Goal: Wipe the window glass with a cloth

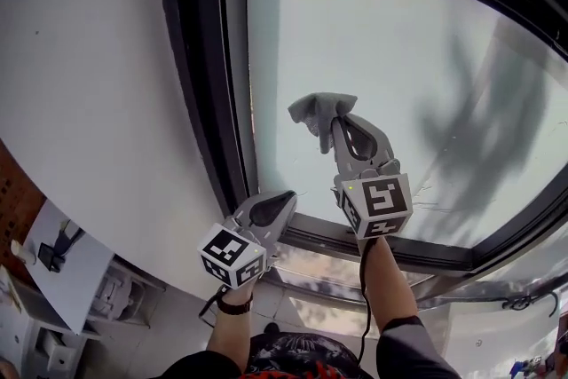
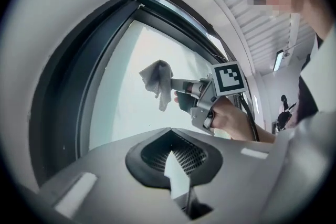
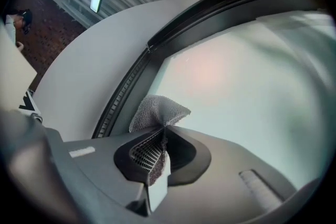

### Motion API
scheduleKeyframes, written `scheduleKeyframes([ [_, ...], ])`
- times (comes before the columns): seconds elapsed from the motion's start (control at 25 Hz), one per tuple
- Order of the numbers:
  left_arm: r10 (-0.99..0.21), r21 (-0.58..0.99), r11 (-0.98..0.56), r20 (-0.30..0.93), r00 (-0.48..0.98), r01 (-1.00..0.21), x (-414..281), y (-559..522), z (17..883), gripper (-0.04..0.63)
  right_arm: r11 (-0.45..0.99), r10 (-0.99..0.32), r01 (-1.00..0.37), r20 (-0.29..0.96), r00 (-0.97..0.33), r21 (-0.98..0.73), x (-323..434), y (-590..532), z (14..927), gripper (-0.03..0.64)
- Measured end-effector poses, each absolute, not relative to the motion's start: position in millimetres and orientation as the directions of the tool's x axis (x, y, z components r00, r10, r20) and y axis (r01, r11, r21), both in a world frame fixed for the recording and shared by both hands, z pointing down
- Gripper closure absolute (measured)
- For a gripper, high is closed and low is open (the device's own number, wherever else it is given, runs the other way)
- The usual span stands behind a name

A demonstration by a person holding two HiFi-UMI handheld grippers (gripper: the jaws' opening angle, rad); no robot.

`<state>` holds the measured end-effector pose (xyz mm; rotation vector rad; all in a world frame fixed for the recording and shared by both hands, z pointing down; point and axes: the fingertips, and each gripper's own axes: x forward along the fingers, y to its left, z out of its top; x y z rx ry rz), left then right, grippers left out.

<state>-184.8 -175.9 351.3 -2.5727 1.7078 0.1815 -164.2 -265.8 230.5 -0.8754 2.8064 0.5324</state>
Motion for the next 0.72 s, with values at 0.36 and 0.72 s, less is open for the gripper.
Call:
scheduleKeyframes([
  [0.36, -0.815, 0.02, -0.574, -0.107, 0.569, -0.818, -99, -214, 355, 0.601, 0.611, -0.724, -0.764, -0.245, -0.645, 0.206, 4, -312, 230, 0.601],
  [0.72, -0.731, 0.015, -0.68, -0.094, 0.676, -0.733, -24, -233, 359, 0.601, 0.282, -0.939, -0.955, -0.175, -0.295, 0.096, 225, -361, 263, 0.601],
])
